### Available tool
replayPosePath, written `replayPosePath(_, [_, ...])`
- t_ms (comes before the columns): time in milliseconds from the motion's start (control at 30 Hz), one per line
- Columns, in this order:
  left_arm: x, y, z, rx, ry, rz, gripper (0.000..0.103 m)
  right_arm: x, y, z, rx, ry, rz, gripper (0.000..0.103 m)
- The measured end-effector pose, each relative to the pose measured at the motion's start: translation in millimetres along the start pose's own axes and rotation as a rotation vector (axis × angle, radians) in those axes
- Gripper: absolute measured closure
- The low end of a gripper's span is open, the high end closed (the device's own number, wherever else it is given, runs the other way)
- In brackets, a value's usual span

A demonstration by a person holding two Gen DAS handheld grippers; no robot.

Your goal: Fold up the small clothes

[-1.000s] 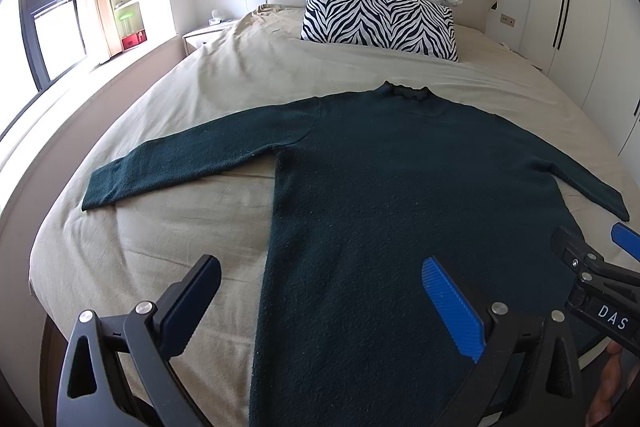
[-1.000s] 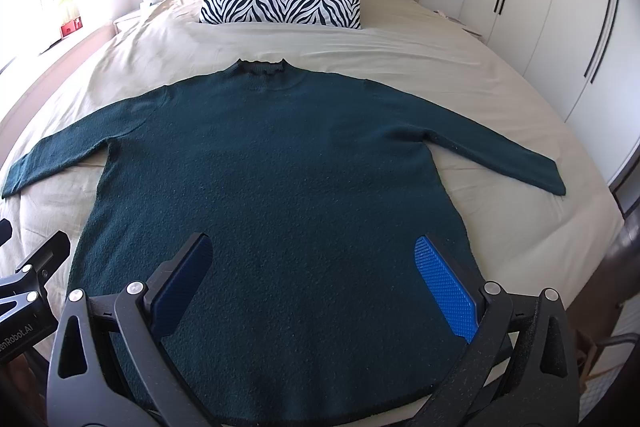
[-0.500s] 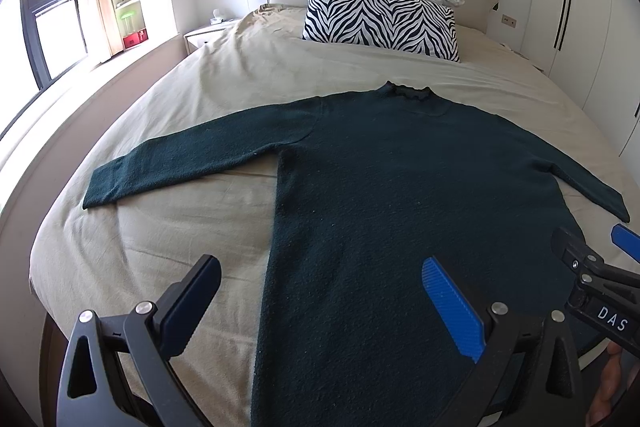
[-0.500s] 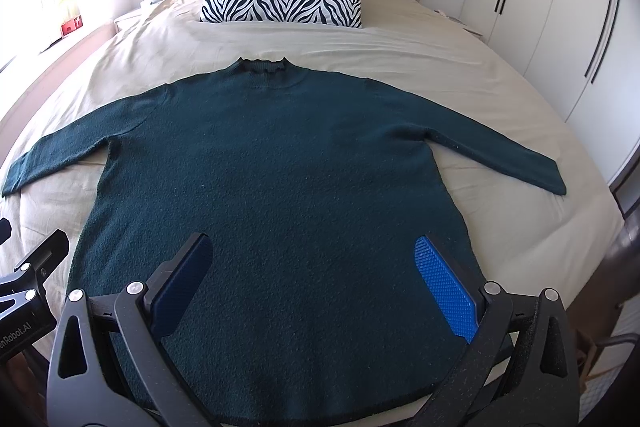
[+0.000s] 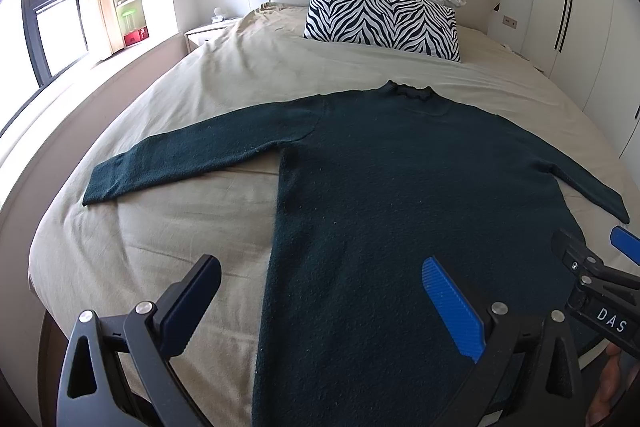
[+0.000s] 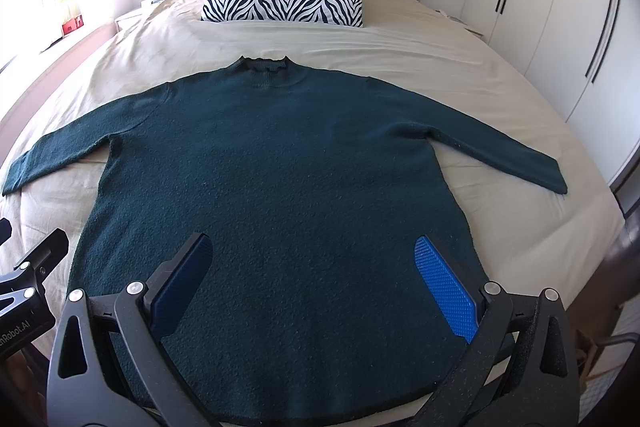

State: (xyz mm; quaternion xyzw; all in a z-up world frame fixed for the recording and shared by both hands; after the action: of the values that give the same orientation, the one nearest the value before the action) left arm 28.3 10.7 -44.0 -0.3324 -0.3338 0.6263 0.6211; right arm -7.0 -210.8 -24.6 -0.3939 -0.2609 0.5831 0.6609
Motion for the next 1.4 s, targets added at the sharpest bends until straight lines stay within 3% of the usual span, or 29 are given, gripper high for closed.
replayPosePath(1400, [9.2, 11.0, 5.9, -0.001, -0.01, 0.009, 0.0, 4.4, 4.6, -0.3, 0.007, -0.013, -0.002, 0.0])
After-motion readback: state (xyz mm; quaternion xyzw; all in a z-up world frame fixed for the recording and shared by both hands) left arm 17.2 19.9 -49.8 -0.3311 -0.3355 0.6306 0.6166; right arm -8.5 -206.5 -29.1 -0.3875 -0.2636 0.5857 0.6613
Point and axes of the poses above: each gripper's, at about its wrist camera, not at the fingertips, and z roughly against the way its jaws point, x to its left, y to its underside, the point moved 5 cm from there along -z, roughly the way its jaws point, and after that the axes turned 14 degrees about -x, right-handed, at the moved point
